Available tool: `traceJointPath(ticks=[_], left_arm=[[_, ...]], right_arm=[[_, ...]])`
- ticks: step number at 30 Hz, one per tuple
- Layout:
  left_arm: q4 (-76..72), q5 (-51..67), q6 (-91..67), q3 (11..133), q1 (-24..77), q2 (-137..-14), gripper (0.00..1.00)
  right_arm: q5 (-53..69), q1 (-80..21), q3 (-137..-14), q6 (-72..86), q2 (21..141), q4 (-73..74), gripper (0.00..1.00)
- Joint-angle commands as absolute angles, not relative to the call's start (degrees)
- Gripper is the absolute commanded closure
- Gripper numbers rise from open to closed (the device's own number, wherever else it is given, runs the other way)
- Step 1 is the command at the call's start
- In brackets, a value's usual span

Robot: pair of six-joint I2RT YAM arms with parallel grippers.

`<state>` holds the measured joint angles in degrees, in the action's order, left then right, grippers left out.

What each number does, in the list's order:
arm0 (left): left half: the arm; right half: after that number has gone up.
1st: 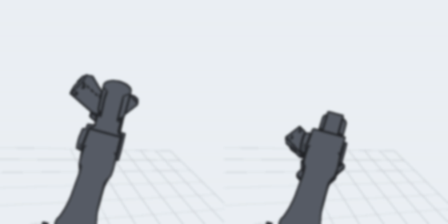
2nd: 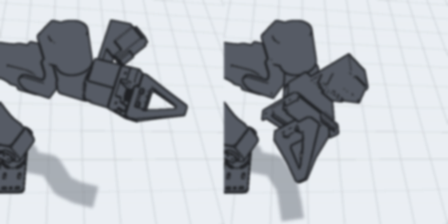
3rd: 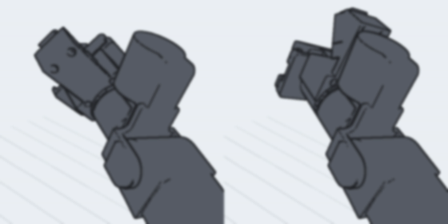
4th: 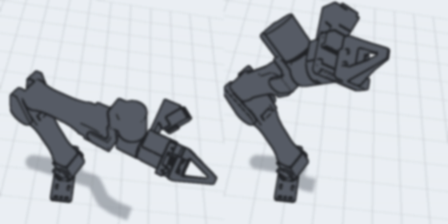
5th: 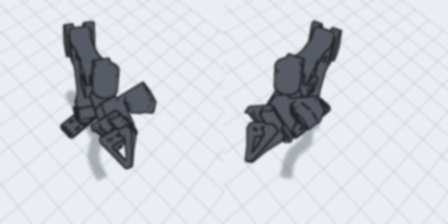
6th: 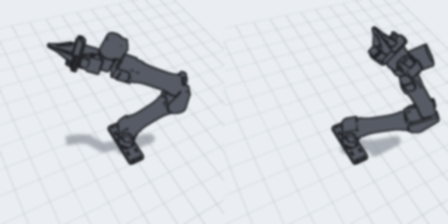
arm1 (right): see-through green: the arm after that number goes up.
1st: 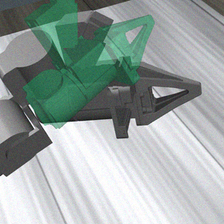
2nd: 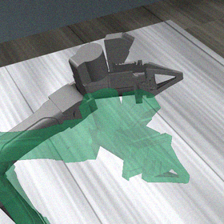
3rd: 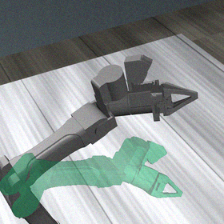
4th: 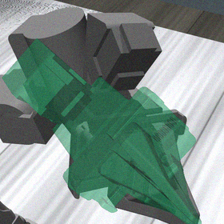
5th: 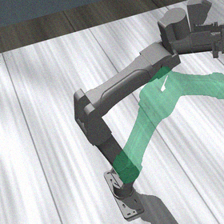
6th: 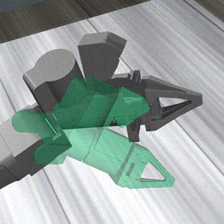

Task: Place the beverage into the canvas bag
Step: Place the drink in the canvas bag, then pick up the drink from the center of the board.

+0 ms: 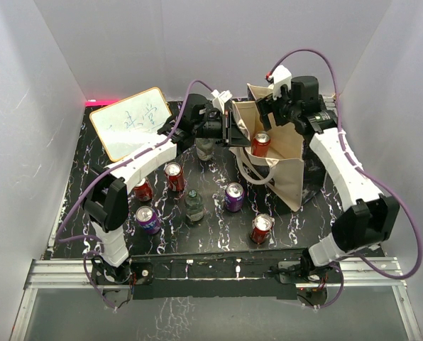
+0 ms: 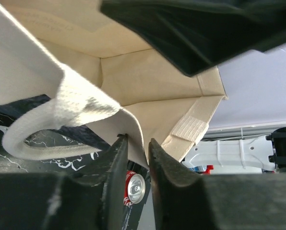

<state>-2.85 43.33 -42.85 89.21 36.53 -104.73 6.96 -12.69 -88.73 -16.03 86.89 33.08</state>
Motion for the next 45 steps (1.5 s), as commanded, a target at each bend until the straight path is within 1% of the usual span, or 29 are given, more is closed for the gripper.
traceJointPath(ticks=[1,3,11,16,19,22,24,28,34,45], left_arm=[[-4.1,46.7,-42.3,91.6,36.6,-105.2,0.71],[-4.7,47.2,-42.2,91.7,36.5,-105.2,0.65],[-6.2,51.8,-39.6,92.4,35.3,-103.7,0.32],[-1.4,55.4,-27.9,93.3,34.0,-98.7,0.14],[6.0,56.4,-18.8,94.9,32.4,-95.5,0.04],[11.9,55.8,-11.3,95.1,28.9,-91.7,0.03],[13.1,54.5,-9.4,93.9,25.5,-89.2,0.03],[15.5,49.5,-4.5,91.8,20.8,-85.1,0.03],[15.6,44.7,-1.4,88.1,16.8,-81.6,0.03],[11.9,42.2,-2.9,78.8,12.2,-76.1,0.03]], right_arm=[[13.1,-12.7,-91.3,-17.9,79.1,32.9,0.14],[15.3,-12.7,-90.5,-18.8,76.4,33.8,0.13],[25.2,-12.7,-86.4,-24.2,68.0,39.7,0.14],[34.6,-12.7,-83.8,-27.5,63.4,43.8,0.14],[40.3,-12.7,-83.4,-30.1,62.3,47.7,0.14],[45.1,-12.8,-82.8,-34.2,61.7,54.2,0.14],[47.5,-13.1,-81.6,-37.4,61.0,58.4,0.14],[48.2,-14.3,-77.3,-43.3,59.4,64.1,0.14],[43.7,-18.1,-69.9,-46.8,57.7,67.0,0.14],[29.6,-27.9,-55.8,-43.6,53.2,61.9,0.14]])
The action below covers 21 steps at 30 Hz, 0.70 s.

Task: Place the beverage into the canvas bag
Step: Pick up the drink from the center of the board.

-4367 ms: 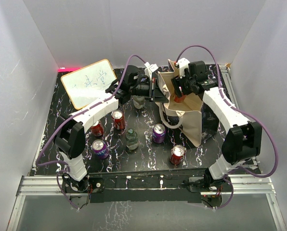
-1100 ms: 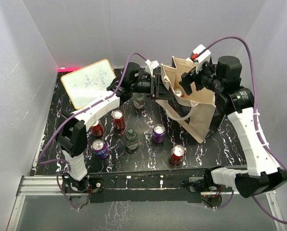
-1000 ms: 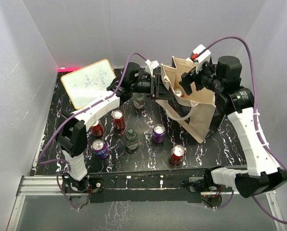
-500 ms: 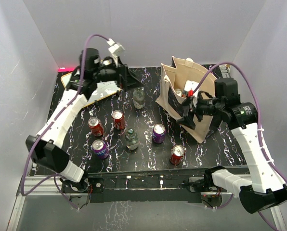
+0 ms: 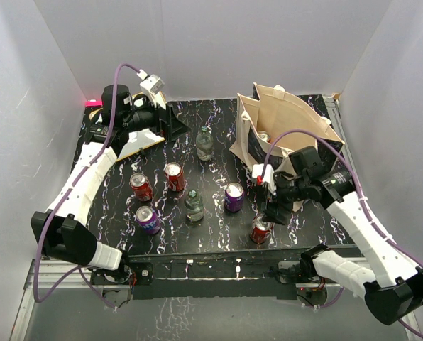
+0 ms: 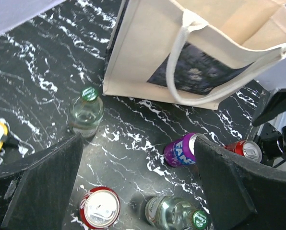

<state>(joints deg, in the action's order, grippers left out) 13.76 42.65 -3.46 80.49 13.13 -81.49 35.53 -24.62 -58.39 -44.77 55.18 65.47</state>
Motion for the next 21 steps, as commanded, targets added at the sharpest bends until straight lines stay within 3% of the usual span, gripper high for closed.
traceJointPath(ticks=[1,21], left_arm=[[11.6,42.2,-2.9,78.3,12.0,-75.7,0.03],[8.9,43.4,-5.1,75.9,9.2,-73.5,0.03]], right_arm=[[29.0,-29.2,-55.1,-43.0,53.2,61.6,0.14],[19.6,-40.2,-49.1,-40.5,58.4,55.9,0.15]])
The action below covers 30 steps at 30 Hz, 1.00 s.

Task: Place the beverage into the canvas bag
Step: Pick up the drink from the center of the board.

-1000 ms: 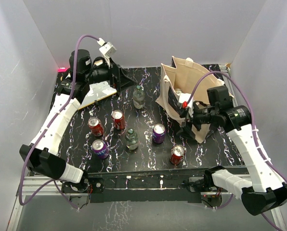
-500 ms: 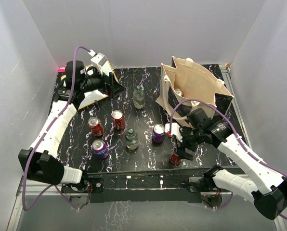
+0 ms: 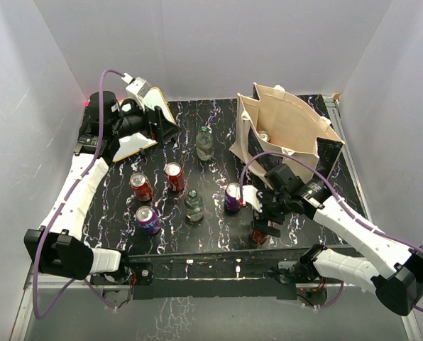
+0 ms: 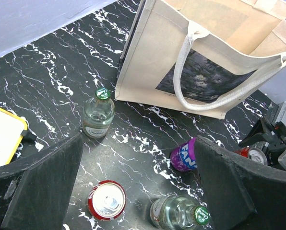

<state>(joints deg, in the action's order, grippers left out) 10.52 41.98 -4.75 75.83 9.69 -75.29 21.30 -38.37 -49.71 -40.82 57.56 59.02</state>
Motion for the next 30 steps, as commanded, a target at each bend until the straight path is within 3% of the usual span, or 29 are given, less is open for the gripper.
traceJointPath(ticks=[1,18,30], left_arm=[[8.8,43.4,-5.1,75.7,9.1,-73.4,0.03],[5.8,43.2,-5.4,72.1,8.4,-72.1,0.03],[7.3,41.0,-4.6,73.6,8.4,-74.9,0.04]], right_arm=[[19.2,-40.8,-48.9,-40.6,58.7,55.8,0.16],[16.5,-43.3,-43.9,-41.6,58.2,51.5,0.43],[19.2,-43.2,-51.8,-39.0,54.9,50.0,0.90]])
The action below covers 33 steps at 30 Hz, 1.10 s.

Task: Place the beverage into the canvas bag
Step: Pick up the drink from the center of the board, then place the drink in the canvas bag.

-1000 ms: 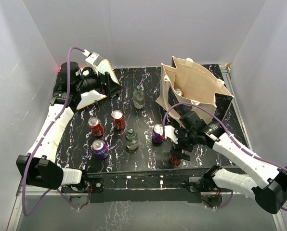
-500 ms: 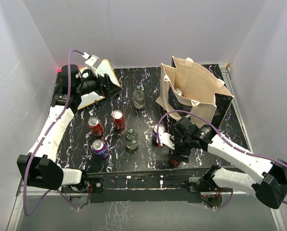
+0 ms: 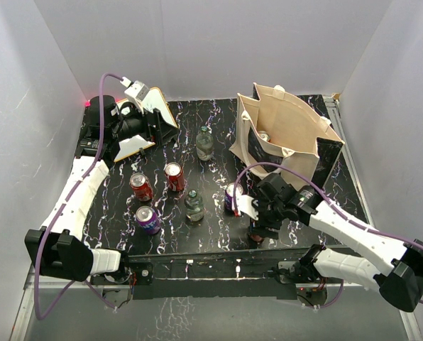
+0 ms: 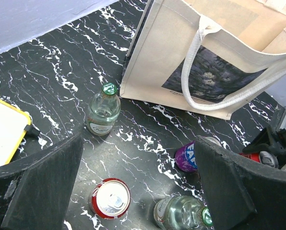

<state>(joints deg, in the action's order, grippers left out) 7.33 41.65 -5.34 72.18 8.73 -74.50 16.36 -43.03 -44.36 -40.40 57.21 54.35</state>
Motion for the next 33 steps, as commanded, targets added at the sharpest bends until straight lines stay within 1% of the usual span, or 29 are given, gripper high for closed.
traceJointPath(ticks=[1,6,10,16,23,26,30,33], left_arm=[[7.7,40.8,-4.5,74.2,8.4,-75.6,0.04],[8.6,40.5,-4.1,77.0,8.4,-78.1,0.05],[8.0,40.9,-5.0,78.4,8.4,-81.5,0.06],[6.5,41.7,-6.3,78.1,8.4,-82.6,0.07],[6.3,41.5,-6.9,77.5,8.8,-82.5,0.09],[6.5,41.3,-6.9,77.5,9.5,-82.1,0.10],[6.7,40.9,-6.9,77.1,11.3,-81.7,0.10],[6.3,40.8,-7.5,76.7,12.7,-81.4,0.11]], right_arm=[[19.9,-43.2,-53.4,-38.7,55.3,50.6,0.92],[21.8,-43.2,-62.3,-37.3,56.0,53.2,0.92],[22.0,-42.6,-71.9,-35.6,56.6,54.6,0.92],[21.5,-41.0,-86.6,-31.8,59.9,55.5,0.92],[7.7,-37.6,-101.9,-23.9,65.3,51.5,0.92],[1.8,-34.9,-106.5,-20.9,67.6,50.5,0.92],[-4.3,-30.5,-109.4,-17.9,69.5,48.8,0.92],[-6.3,-26.1,-109.4,-16.2,70.2,48.2,0.92]])
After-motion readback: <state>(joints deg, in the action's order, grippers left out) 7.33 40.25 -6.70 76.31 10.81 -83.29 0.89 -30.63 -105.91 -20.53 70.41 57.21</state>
